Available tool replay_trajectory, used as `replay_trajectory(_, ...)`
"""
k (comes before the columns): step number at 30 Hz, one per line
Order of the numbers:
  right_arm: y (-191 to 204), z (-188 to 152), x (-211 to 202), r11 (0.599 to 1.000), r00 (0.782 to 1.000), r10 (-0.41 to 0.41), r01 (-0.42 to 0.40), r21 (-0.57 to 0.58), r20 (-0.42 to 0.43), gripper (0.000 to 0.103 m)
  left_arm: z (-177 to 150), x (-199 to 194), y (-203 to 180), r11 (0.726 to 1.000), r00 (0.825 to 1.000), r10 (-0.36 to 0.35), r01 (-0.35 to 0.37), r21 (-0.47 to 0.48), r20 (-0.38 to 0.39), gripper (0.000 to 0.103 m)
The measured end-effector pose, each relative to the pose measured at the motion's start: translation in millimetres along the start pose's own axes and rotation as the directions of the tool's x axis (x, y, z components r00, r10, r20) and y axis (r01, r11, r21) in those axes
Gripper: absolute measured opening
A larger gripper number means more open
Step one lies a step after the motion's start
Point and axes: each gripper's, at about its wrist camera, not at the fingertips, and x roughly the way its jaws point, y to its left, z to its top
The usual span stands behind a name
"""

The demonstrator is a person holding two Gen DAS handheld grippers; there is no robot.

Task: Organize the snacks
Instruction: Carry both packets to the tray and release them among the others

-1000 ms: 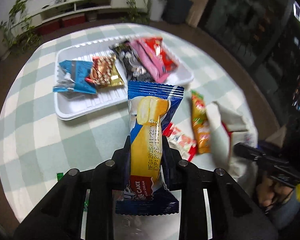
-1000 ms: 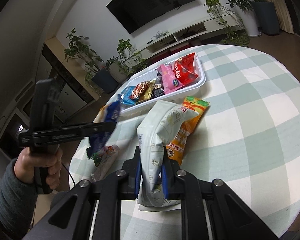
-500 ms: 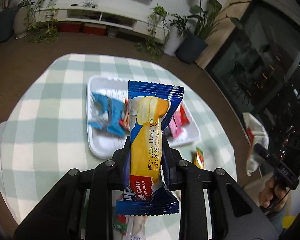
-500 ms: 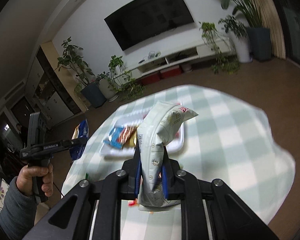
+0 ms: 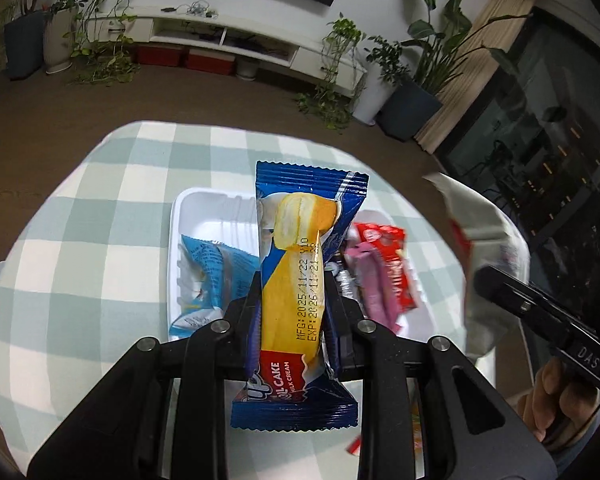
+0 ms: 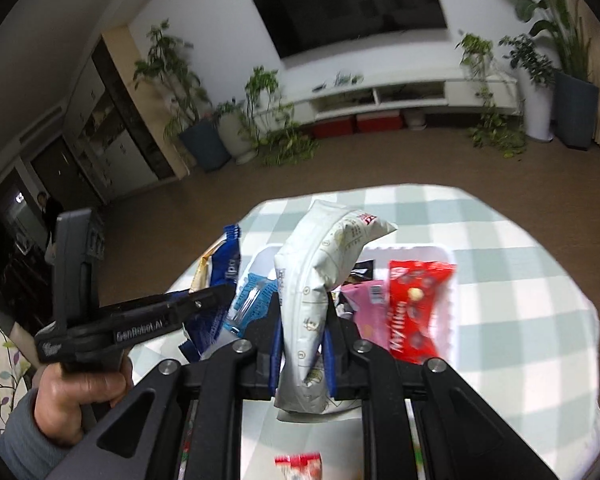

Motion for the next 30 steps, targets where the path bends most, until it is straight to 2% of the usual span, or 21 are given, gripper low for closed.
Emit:
replay_trajectory(5,4,2,55,1.0,0.996,-0.017,0.016,-0.017,-0.085,0.018,-7,30,11,1.0,0.999,0.022,-0.022,-0.001,-0.025,0.024)
replay_trajectory(8,9,3,75,0.999,0.993,-0.027,0.023,-0.04,-0.111,0.018,-14,44,7,0.998,0.998,0.051,-0.049,0.04,-0.038,0.024)
replay_trajectory(12,10,-1,98,0.997,0.988,-0.05,0.042,-0.06,-0.147,0.018,-20,63,13,0.998,0.996,0.065,-0.063,0.03,-0.059,0.024)
replay_trajectory(17,5,-9,115,0.997,0.984,-0.063,0.054,-0.06,-0.168,0.018,-20,71,18,0.997,0.996,0.071,-0.07,0.028,-0.045,0.024)
replay_trajectory(23,0,-10,116,0.998,0.985,-0.059,0.052,-0.045,-0.164,0.02,-18,74,21,0.998,0.997,0.062,-0.062,0.014,-0.034,0.024)
replay_trajectory(30,-11,-12,109,0.998,0.986,-0.062,0.063,0.004,-0.156,0.039,-19,70,19,0.998,0.998,0.057,-0.057,0.008,-0.036,0.028)
